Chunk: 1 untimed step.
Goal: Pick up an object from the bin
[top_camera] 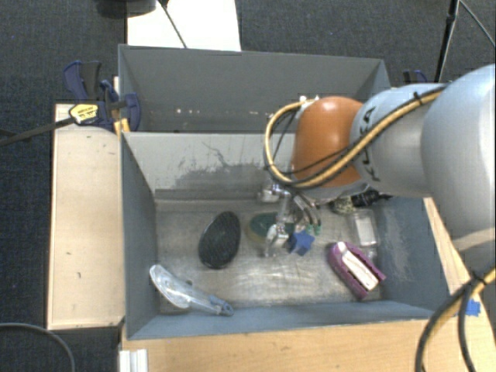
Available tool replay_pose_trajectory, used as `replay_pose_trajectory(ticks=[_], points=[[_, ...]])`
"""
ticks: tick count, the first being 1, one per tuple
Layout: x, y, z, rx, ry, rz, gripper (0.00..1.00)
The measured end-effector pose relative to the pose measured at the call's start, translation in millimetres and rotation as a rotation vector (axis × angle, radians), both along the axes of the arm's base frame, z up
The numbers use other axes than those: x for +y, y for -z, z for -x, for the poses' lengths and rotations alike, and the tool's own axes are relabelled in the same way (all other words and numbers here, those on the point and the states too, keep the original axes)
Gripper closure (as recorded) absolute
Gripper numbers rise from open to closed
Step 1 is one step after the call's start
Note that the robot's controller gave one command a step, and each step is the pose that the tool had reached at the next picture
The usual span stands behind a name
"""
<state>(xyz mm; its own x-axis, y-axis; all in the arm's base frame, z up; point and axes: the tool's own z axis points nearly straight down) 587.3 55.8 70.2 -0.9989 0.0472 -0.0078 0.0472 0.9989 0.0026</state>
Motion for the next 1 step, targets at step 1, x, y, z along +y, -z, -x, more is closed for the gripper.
replay_pose_trajectory(ticks=[1], points=[[1.3,-5.2,-1.0,-0.006,0.0,0.0,1.0]])
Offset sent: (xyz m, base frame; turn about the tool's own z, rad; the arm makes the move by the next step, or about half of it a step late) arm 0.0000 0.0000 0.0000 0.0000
